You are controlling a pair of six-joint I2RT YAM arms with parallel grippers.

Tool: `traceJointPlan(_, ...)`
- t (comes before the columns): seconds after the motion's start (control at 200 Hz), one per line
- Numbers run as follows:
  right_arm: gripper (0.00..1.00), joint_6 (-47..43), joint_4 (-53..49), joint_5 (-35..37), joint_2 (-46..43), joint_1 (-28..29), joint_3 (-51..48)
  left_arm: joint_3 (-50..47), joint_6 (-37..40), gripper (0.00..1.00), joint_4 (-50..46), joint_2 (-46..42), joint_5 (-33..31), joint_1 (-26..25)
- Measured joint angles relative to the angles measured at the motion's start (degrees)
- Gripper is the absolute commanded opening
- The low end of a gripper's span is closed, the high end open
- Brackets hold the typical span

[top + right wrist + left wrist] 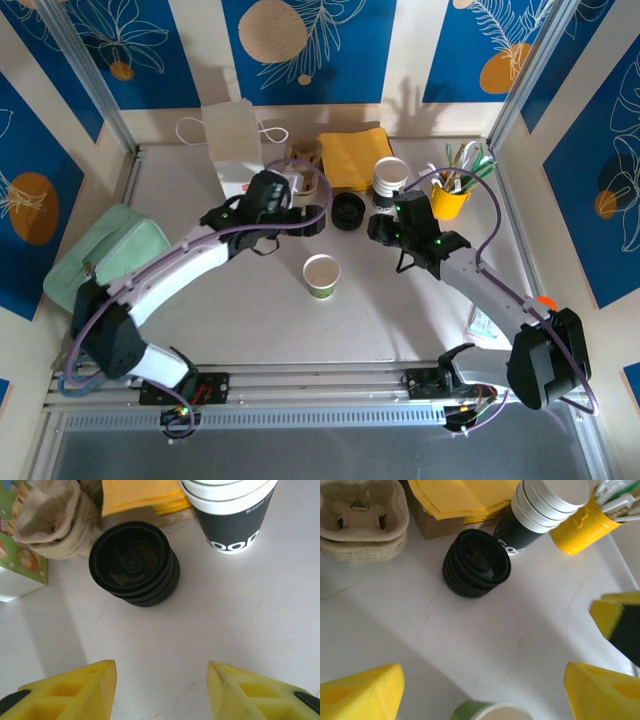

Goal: Pack the takeout coffee

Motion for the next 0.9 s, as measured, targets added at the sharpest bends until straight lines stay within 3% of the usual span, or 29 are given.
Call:
traceJointPlan(0.615,0.5,1.9,7.8,0.4,3.5,-0.1,-4.6,33.1,-1.7,0.68,-9.6,32.1,-15.1,-3.6)
traceJointPlan(0.9,0.49,2.4,8.1,0.3,3.5,-1.7,-4.6,41.0,-1.6,0.56,-14.5,40.7,-16.3,-4.0)
